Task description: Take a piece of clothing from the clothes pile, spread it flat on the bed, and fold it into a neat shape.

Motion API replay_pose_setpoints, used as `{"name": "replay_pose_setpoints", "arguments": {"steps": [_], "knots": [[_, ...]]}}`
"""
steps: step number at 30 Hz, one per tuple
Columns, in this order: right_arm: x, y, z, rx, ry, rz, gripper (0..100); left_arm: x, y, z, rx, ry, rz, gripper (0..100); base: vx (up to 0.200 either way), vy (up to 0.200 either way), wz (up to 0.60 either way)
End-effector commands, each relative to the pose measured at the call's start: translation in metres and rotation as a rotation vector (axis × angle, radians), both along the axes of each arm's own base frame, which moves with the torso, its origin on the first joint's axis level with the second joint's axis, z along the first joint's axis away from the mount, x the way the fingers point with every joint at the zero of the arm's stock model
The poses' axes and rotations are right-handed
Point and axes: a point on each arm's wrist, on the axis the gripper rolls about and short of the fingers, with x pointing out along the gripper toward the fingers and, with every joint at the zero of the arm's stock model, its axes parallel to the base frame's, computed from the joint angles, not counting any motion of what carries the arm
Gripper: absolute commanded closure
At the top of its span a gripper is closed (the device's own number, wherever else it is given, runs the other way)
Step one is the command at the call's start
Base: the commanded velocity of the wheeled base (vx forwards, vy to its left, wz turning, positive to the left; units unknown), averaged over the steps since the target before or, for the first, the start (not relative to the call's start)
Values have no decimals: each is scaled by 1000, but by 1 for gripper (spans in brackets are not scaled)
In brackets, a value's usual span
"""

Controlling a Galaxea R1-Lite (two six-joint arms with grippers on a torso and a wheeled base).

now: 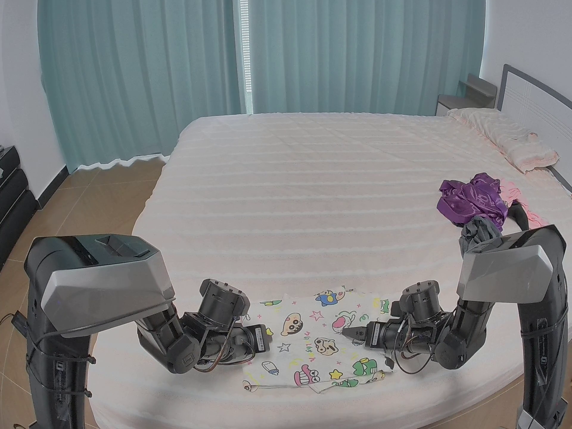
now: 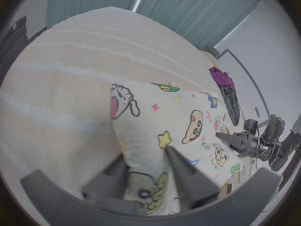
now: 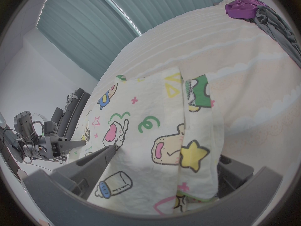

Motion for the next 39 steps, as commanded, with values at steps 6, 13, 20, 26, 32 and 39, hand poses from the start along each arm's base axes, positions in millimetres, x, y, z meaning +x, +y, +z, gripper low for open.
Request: {"name": "replay_pose_setpoints", "arguments": {"steps": [6,13,20,26,32,39], "knots": [[-2,-3,15,54,5,-34,100,-1,-1,4,-38,12,36,100,0,0,0],[-5,-1,5,62,49,-18,100,-4,-6,12,-74,13,51,100,0,0,0],[-3,0,1,17,30,-27,100,-5,-7,11,-73,18,51,100,0,0,0],[-4,2,-2,-7,14,-31,100,-5,-6,10,-72,15,53,100,0,0,0],[-4,1,10,15,-21,-36,100,-8,-4,18,-107,4,85,100,0,0,0],[-7,-2,24,32,-43,-45,100,-8,-4,24,-129,4,105,100,0,-114,0]]}}
